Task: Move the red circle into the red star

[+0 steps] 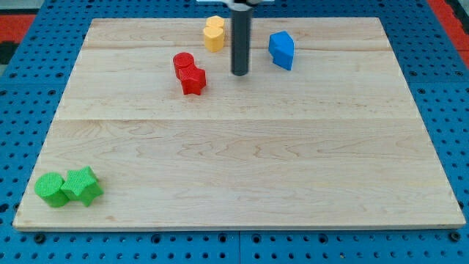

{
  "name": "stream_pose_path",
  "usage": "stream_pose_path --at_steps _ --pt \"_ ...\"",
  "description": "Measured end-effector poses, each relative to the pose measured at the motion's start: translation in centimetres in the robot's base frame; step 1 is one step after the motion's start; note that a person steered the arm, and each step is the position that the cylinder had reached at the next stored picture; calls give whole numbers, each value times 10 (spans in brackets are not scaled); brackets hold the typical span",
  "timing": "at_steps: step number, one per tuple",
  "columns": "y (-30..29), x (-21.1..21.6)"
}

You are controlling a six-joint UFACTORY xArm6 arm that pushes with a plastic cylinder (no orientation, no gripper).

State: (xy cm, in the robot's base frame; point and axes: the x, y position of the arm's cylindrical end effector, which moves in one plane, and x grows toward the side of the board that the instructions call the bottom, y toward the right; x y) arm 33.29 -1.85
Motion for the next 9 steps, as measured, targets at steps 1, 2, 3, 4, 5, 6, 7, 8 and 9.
stream_pose_path --at_steps 1,2,3,4,5,6,7,8,9 --pt "-39 -16" --pt "-43 -47" --pt "-68 -59" --pt "-112 -48" --pt "-99 -37" --pt "-68 -37" --pt "-56 -34" --pt "-53 -25" --pt "-51 -12"
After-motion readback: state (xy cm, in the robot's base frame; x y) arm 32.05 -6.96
